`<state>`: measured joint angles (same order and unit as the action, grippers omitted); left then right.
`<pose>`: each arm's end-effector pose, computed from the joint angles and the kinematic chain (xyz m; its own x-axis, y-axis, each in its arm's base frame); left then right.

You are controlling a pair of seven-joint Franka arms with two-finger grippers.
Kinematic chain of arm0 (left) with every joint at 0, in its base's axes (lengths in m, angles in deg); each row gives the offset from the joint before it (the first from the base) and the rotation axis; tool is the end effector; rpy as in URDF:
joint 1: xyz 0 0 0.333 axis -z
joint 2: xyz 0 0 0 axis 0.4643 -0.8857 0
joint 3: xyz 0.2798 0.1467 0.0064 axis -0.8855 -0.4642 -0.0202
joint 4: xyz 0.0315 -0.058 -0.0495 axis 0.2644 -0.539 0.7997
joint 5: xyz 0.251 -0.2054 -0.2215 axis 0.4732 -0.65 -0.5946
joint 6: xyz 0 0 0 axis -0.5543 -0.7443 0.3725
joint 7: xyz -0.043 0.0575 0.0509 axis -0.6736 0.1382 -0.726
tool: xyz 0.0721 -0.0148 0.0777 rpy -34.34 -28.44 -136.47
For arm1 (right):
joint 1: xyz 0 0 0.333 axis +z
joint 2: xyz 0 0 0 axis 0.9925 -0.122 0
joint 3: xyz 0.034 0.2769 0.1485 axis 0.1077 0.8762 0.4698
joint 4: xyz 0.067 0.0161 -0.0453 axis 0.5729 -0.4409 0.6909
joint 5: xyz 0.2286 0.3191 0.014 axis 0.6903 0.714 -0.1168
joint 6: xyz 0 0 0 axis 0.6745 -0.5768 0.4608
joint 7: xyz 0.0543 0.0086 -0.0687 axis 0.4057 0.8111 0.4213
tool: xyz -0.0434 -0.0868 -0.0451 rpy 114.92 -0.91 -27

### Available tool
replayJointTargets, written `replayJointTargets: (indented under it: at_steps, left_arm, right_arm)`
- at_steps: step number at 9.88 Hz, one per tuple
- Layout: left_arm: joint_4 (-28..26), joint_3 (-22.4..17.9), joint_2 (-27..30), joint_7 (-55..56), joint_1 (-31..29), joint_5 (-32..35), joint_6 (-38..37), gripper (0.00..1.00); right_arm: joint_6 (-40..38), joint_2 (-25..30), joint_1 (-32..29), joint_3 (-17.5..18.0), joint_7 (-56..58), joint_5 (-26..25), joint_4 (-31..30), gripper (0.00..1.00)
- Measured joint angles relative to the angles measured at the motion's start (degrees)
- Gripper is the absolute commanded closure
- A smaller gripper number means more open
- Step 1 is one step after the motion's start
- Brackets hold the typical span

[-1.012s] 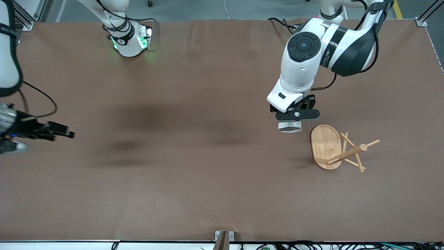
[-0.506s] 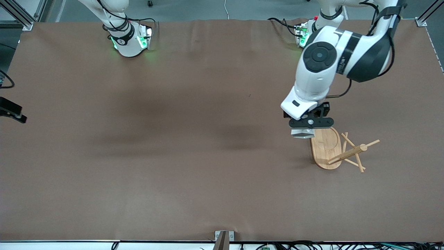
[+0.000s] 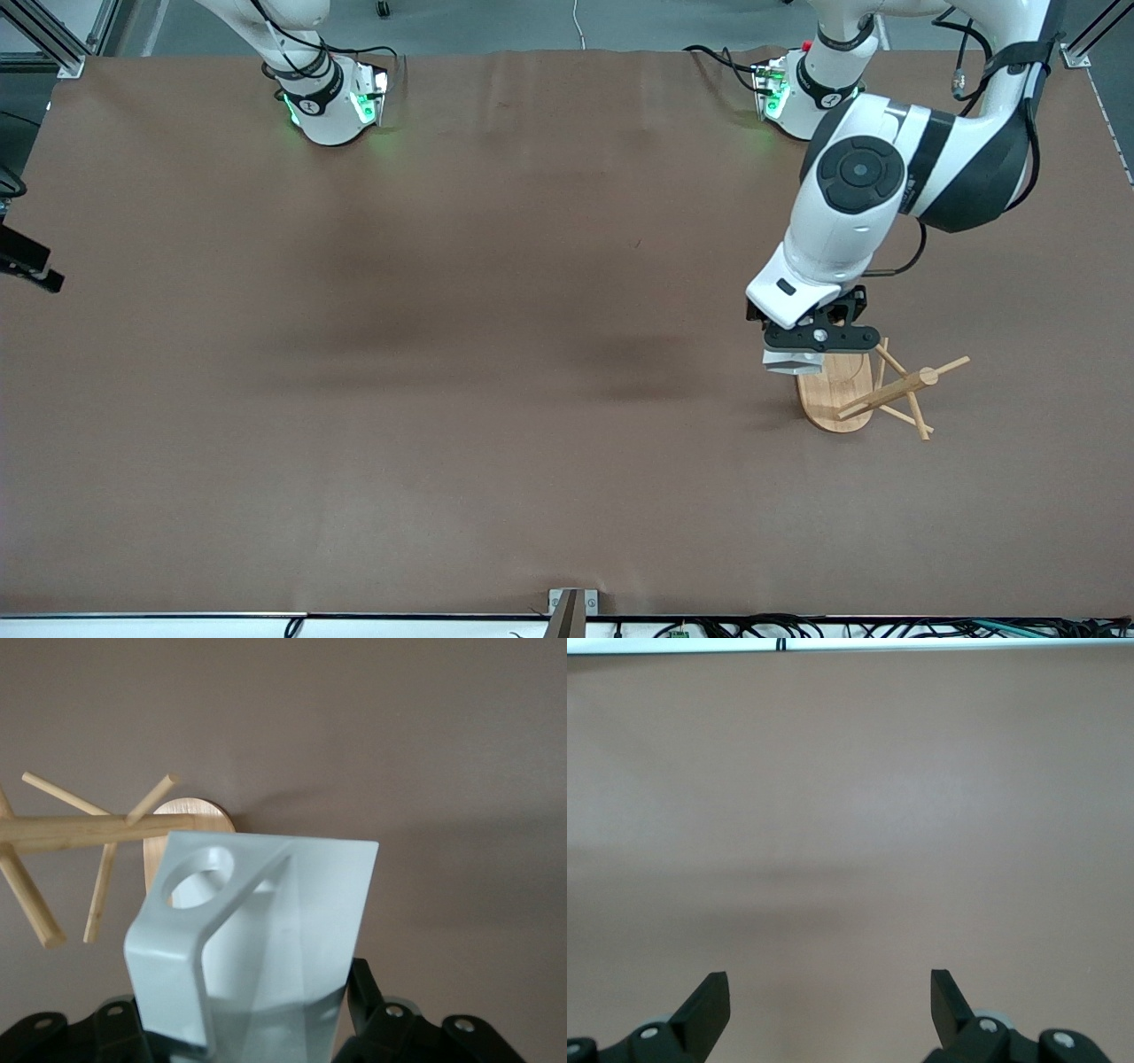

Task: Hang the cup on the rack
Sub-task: 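Lower the cup onto a rack peg with the left gripper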

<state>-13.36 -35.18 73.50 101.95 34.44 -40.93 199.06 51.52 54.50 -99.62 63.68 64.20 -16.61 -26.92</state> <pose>0.5887 -0.2332 0.4419 0.9919 -0.1215 0.0371 -0.1137 -0.9792 -0.1679 0.5870 -0.0559 0.6561 0.9981 -0.0160 0.0600 -0.0148 -0.9997 -0.0205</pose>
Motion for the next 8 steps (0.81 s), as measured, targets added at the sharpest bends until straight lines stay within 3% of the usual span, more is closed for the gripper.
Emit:
replayJointTargets:
  at_steps: [1, 4, 6, 8]
  left_arm:
    - [-0.04, 0.01, -0.39, -1.50, -0.85, 0.00, 0.58, 0.88]
    - [-0.17, 0.01, -1.70, -4.74, -2.79, 0.00, 2.41, 0.88]
    - [-0.20, 0.02, -2.42, -5.15, -3.35, 0.00, 2.83, 0.87]
    - [-0.47, 0.02, -2.74, -5.81, -3.92, 0.00, 2.85, 0.87]
  right_arm:
    - [-1.45, 1.64, 1.66, -0.66, -1.30, -0.07, -0.44, 0.00]
    - [-2.66, 9.14, 10.48, -10.59, -1.97, -0.12, -7.13, 0.00]
    - [-2.65, 13.11, 12.18, -13.95, -1.91, -0.12, -11.88, 0.00]
    - [-2.53, 14.44, 12.39, -15.08, -1.85, -0.11, -13.59, 0.00]
